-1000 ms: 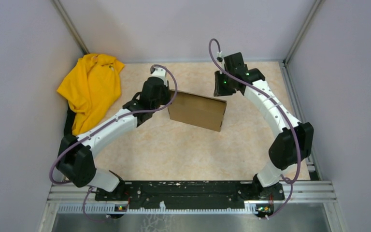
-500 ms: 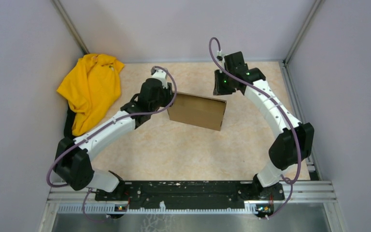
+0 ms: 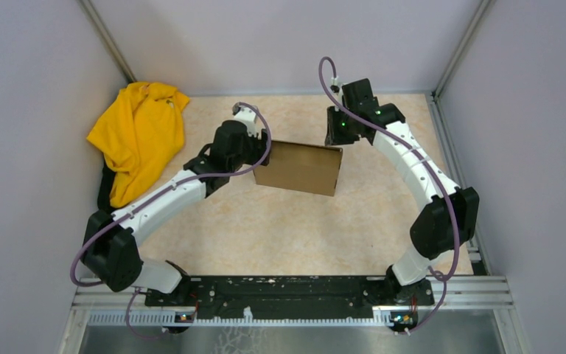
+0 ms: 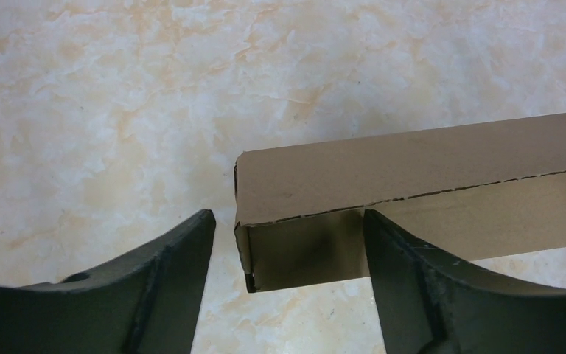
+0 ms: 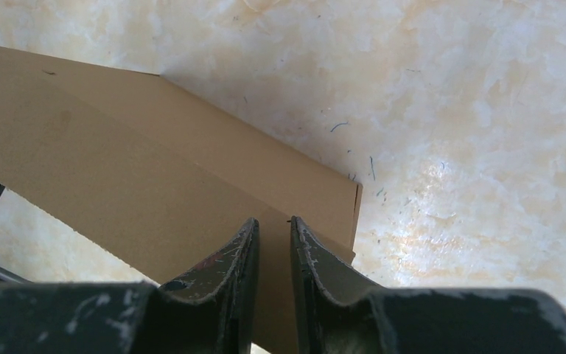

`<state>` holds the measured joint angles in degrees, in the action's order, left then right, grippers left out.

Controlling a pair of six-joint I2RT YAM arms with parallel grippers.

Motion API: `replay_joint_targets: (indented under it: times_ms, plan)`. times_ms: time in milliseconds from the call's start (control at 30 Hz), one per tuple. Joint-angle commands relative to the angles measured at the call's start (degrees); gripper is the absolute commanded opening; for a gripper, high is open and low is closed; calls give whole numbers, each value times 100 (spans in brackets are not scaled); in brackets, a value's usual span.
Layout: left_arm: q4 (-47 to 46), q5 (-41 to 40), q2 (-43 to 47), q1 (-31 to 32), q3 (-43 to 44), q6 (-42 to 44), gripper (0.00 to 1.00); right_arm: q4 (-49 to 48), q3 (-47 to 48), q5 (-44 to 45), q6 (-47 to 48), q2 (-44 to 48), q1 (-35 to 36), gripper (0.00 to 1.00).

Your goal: Fold the paper box

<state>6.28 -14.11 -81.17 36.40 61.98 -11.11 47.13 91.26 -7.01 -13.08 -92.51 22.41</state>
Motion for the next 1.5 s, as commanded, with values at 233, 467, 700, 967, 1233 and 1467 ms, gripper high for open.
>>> replay_joint_targets:
  times_ms: [233,467,700,967,1233,1467]
  plan:
    - [105,-196,244,32,71,161,82,-179,282,-71,55,123,79,22]
    - [266,-515,1017,25,-80,99,81,-144,380,-90,58,74,84,22]
    - [674,-325,1884,28,-203,-40,56,-84,538,-95,52,76,80,22]
    - [667,566,2143,106,-809,-716,28,64,994,-214,17,49,158,22]
    - [8,557,1859,779,-1354,-1176,24,109,1042,-328,16,33,368,15]
    - [-1082,404,1437,1250,-1801,-1633,24,-123,671,-317,-53,-3,421,14]
